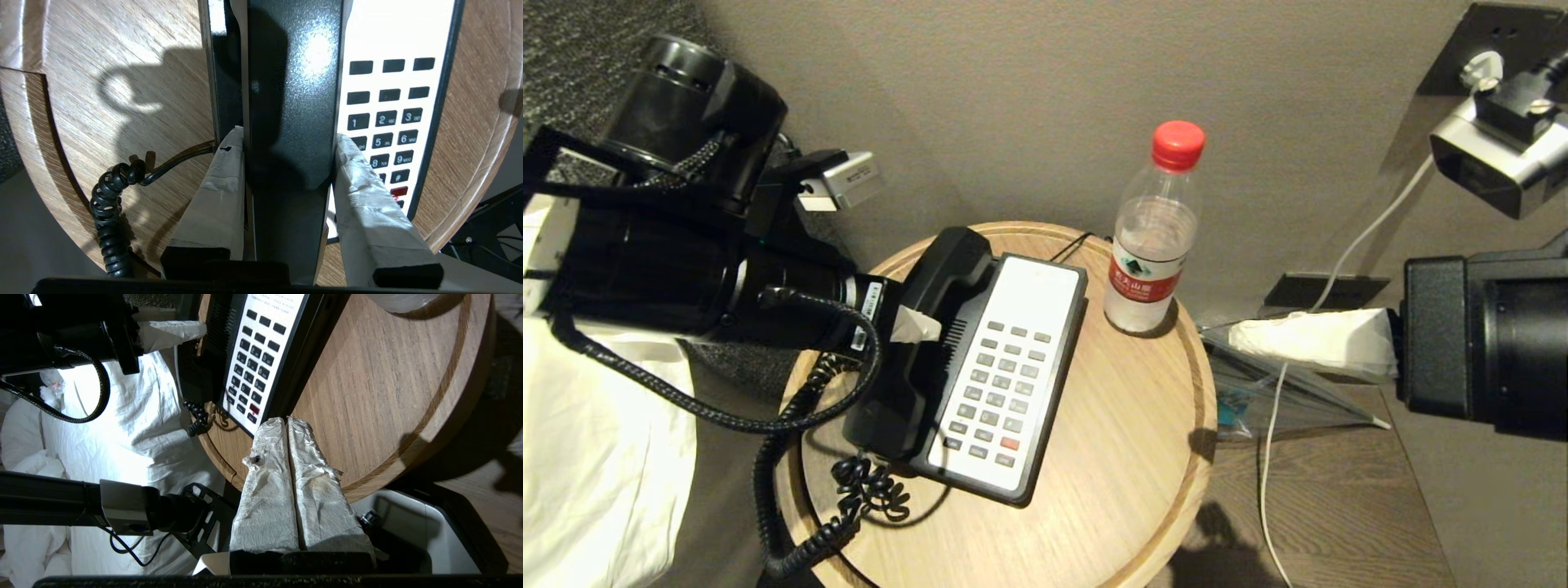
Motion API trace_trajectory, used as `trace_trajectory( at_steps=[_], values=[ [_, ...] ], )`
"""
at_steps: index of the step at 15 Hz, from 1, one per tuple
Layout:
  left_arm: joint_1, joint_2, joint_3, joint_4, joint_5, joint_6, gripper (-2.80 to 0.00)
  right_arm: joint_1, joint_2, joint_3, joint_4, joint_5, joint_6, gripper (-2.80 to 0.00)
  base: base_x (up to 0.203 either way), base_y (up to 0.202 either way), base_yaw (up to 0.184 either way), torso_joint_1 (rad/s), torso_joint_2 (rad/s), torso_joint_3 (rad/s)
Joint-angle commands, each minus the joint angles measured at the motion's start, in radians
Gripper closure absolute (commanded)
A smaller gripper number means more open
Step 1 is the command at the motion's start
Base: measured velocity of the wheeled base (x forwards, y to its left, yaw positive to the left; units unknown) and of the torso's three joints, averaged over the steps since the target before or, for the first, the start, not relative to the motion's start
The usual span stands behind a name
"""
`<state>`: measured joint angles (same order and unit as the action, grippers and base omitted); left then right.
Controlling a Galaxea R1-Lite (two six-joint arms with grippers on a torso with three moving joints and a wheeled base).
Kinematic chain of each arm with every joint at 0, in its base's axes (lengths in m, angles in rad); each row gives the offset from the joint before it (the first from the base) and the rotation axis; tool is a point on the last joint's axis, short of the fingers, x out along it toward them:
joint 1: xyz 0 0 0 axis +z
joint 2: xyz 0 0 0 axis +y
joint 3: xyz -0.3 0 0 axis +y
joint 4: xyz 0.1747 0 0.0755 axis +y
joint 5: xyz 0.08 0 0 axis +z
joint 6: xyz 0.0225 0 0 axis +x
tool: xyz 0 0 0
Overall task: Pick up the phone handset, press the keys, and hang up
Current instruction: Put the handset back
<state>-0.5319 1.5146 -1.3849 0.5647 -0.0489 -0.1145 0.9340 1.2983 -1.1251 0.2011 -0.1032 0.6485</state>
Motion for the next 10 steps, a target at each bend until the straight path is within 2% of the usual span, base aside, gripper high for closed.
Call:
trace_trajectory(
  at_steps=[1,10],
  values=[
    [0.000,0.013,0.000,0.007,0.000,-0.001,0.00,0.000,0.001,0.001,0.001,0.000,0.003,0.00,0.000,0.000,0.000,0.000,0.00,0.000],
    [0.000,0.057,-0.008,0.003,0.004,-0.002,0.00,0.000,-0.004,0.015,0.001,0.000,0.024,0.00,0.000,0.000,0.000,0.000,0.00,0.000]
  ],
)
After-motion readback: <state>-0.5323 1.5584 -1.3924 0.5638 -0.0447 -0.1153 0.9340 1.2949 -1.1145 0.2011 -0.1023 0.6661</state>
